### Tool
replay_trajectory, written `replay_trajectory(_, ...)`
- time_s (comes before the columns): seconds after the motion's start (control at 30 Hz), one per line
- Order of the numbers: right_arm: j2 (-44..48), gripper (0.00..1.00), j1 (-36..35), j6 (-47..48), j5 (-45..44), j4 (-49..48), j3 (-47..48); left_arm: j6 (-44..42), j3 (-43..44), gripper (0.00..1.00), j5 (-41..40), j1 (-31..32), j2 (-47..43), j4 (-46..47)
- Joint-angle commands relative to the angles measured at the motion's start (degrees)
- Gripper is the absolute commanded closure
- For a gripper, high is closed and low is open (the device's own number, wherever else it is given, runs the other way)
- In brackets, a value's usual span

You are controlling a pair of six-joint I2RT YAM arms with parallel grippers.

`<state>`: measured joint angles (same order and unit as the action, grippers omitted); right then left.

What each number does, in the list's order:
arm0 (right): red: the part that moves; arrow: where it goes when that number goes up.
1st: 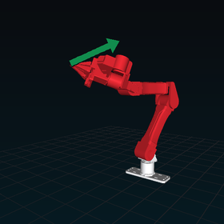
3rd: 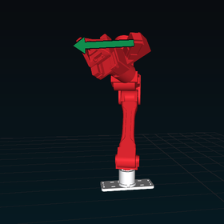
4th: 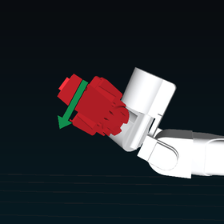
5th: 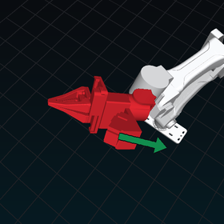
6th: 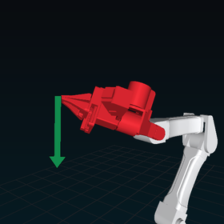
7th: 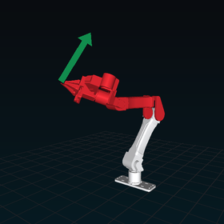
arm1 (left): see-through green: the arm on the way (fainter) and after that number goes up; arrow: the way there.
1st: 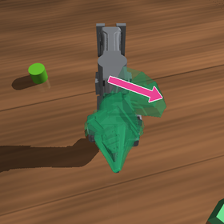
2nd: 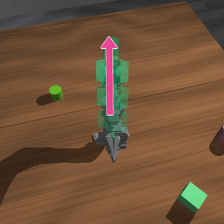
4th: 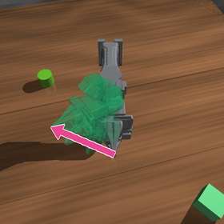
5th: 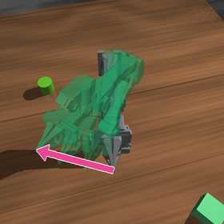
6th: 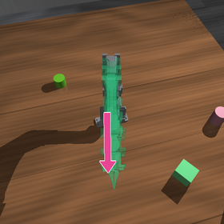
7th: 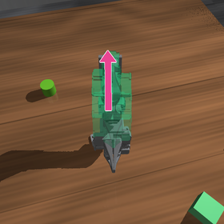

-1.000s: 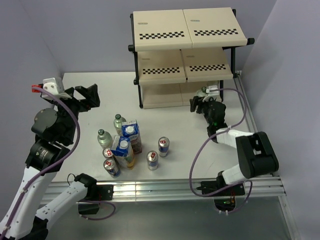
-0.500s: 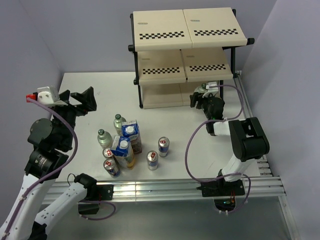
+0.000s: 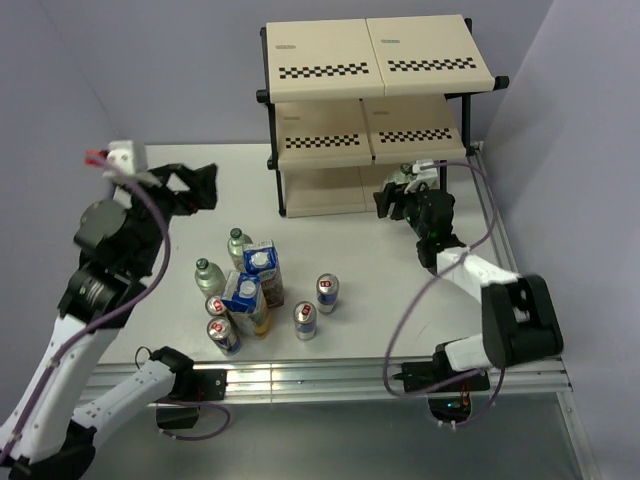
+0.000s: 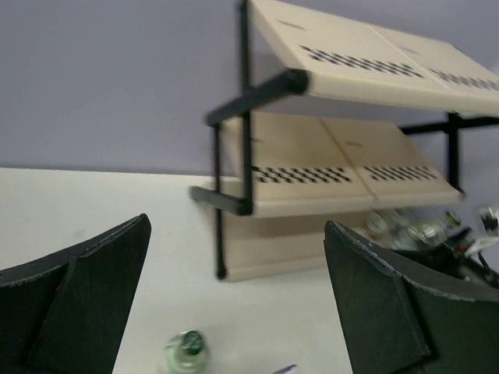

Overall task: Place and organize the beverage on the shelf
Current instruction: Adjust the drink at the center of the board.

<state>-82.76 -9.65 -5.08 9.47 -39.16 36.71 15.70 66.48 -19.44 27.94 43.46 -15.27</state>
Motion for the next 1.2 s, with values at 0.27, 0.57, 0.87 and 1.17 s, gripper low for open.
replay_trajectory(0.27, 27.0, 1.00, -6.2, -7.2, 28.8, 40.9, 22.1, 16.4, 2.9, 0.01, 58.5, 0.5, 19.2, 21.4)
replay_trajectory(0.57, 31.2, 1.00, -8.3, -16.9, 45.5, 46.4, 31.3, 13.9, -1.7, 0.01, 73.8, 10.4, 28.0, 35.2)
replay_trajectory(0.87, 31.2, 1.00, -11.1, -23.9, 50.0, 37.2, 31.2, 13.6, -0.5, 0.01, 73.1, 14.9, 32.0, 39.1)
replay_trajectory(1.17, 30.4, 1.00, -14.3, -22.6, 47.0, 35.4, 31.1, 18.3, -0.3, 0.06, 73.6, 16.6, 35.8, 45.5)
